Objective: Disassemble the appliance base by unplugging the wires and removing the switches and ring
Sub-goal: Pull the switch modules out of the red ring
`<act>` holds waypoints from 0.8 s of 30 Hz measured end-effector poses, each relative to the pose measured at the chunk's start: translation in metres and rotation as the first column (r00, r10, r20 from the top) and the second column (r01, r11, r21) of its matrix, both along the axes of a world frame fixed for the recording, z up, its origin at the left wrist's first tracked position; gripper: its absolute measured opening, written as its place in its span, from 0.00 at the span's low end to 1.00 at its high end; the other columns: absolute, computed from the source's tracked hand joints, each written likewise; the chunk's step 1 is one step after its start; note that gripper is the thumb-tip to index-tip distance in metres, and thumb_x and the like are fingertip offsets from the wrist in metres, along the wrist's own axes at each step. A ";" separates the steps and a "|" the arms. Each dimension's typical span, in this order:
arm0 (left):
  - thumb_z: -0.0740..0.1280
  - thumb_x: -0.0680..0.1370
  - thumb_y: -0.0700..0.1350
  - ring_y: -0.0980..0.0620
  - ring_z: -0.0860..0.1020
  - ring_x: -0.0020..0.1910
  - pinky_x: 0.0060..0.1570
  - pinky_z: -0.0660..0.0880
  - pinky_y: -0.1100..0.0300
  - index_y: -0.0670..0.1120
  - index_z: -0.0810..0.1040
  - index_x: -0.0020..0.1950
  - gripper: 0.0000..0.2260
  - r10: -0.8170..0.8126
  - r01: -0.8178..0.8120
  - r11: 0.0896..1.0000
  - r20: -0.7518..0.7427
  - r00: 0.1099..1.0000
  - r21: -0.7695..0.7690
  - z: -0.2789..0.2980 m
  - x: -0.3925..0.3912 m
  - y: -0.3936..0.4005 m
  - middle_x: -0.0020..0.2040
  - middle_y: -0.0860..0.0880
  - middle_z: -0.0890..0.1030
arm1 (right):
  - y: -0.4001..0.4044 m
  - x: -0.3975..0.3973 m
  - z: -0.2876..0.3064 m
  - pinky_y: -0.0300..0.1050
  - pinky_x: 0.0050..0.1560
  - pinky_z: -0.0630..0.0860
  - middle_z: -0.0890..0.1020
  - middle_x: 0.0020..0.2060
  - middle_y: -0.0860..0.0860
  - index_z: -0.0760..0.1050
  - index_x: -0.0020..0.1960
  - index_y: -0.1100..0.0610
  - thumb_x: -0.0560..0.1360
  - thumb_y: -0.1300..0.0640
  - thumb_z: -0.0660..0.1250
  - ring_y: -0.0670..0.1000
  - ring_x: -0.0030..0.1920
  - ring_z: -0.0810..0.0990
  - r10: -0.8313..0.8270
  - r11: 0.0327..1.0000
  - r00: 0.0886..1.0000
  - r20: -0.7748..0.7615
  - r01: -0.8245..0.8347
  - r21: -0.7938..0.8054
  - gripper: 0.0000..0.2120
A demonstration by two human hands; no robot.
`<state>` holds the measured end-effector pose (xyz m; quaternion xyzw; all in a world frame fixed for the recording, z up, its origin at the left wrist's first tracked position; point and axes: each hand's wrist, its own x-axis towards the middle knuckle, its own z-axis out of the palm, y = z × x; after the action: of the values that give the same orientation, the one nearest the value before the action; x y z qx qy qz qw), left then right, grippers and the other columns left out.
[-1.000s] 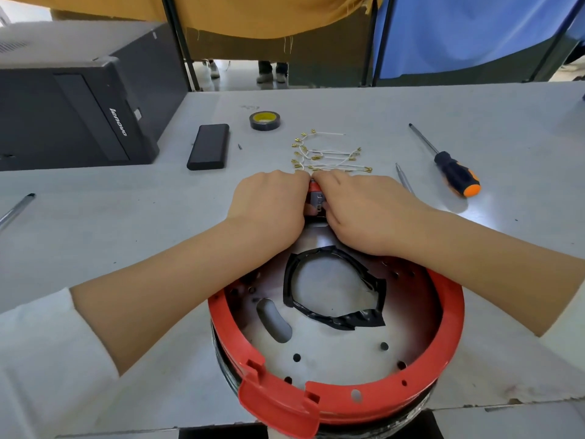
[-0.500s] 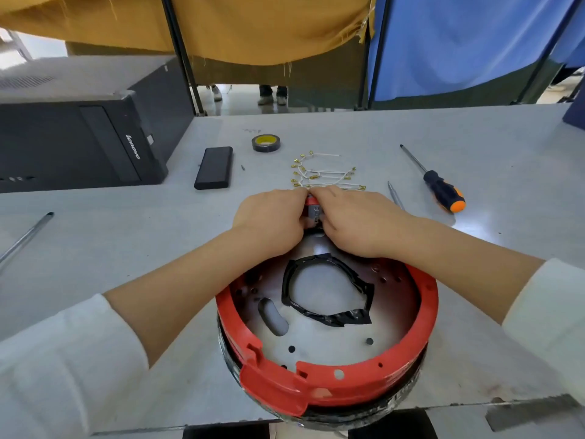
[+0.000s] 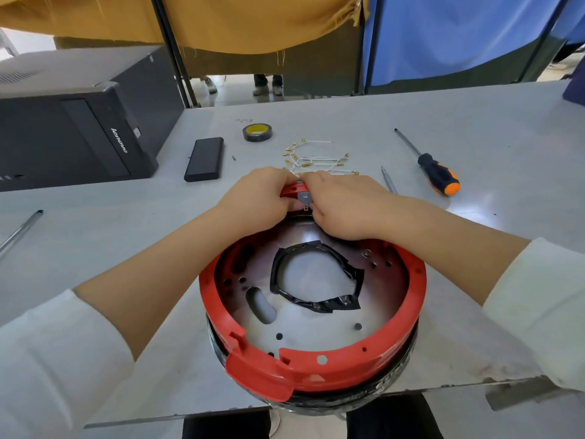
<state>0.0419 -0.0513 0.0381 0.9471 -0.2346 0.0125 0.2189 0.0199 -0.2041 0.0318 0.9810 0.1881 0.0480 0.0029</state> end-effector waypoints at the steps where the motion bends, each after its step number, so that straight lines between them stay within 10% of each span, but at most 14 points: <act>1: 0.68 0.75 0.46 0.46 0.77 0.49 0.45 0.71 0.56 0.48 0.79 0.55 0.09 0.007 -0.008 1.000 0.037 0.999 0.019 -0.002 -0.001 -0.001 0.48 0.47 0.81 | 0.000 0.000 -0.001 0.49 0.41 0.67 0.73 0.60 0.55 0.63 0.66 0.57 0.79 0.55 0.56 0.59 0.53 0.76 -0.004 1.000 1.000 0.001 0.004 0.001 0.17; 16: 0.63 0.73 0.43 0.44 0.68 0.37 0.26 0.55 0.59 0.49 0.70 0.47 0.04 0.121 -0.214 0.930 0.302 0.946 0.298 -0.006 -0.010 -0.013 0.43 0.44 0.78 | 0.006 -0.008 -0.006 0.46 0.27 0.50 0.73 0.54 0.56 0.64 0.62 0.60 0.77 0.58 0.59 0.56 0.37 0.67 -0.032 0.991 0.987 0.160 0.052 -0.120 0.15; 24: 0.61 0.73 0.39 0.44 0.65 0.36 0.26 0.53 0.58 0.46 0.72 0.54 0.10 0.124 -0.228 0.920 0.317 0.940 0.317 -0.007 -0.006 -0.013 0.46 0.43 0.79 | 0.006 -0.004 -0.006 0.47 0.33 0.61 0.74 0.54 0.56 0.63 0.66 0.60 0.78 0.59 0.56 0.58 0.40 0.74 -0.026 0.997 0.984 0.175 0.039 -0.069 0.17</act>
<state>0.0355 -0.0643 0.0312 0.9758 -0.1758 0.1296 0.0082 0.0157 -0.1982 0.0255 0.9753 0.1727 0.1264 0.0552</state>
